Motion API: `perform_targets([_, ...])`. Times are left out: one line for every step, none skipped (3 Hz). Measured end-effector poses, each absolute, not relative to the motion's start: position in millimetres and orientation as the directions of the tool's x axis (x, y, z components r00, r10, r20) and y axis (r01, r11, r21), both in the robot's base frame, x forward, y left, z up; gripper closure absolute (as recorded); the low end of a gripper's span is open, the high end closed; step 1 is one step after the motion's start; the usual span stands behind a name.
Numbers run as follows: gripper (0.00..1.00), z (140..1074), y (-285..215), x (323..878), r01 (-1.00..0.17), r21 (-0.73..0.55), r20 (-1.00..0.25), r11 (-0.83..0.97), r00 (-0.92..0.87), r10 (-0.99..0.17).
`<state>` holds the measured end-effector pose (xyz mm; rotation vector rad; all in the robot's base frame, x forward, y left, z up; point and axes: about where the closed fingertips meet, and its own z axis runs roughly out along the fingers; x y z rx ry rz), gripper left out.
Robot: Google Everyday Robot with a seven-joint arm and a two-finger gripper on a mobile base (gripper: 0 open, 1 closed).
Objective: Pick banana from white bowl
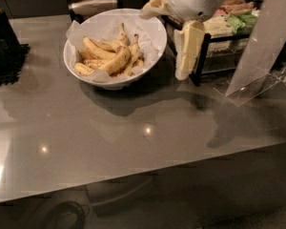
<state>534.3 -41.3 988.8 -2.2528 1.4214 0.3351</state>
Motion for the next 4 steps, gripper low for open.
perform_targets([0.0,998.9,27.5,562.0,-0.799,-0.322,-0.499,-0.507,0.599,-0.627])
perform_targets([0.0,1023.6,44.1,568.1,-0.784,-0.404,-0.511,-0.472,0.621,-0.594])
perform_targets([0.0,1001.9,15.5,563.8,-0.815,-0.363,-0.509,-0.451,0.579,-0.637])
perform_targets([0.0,971.4,4.9,582.1,-0.833,-0.295,-0.498,-0.468,0.552,-0.669])
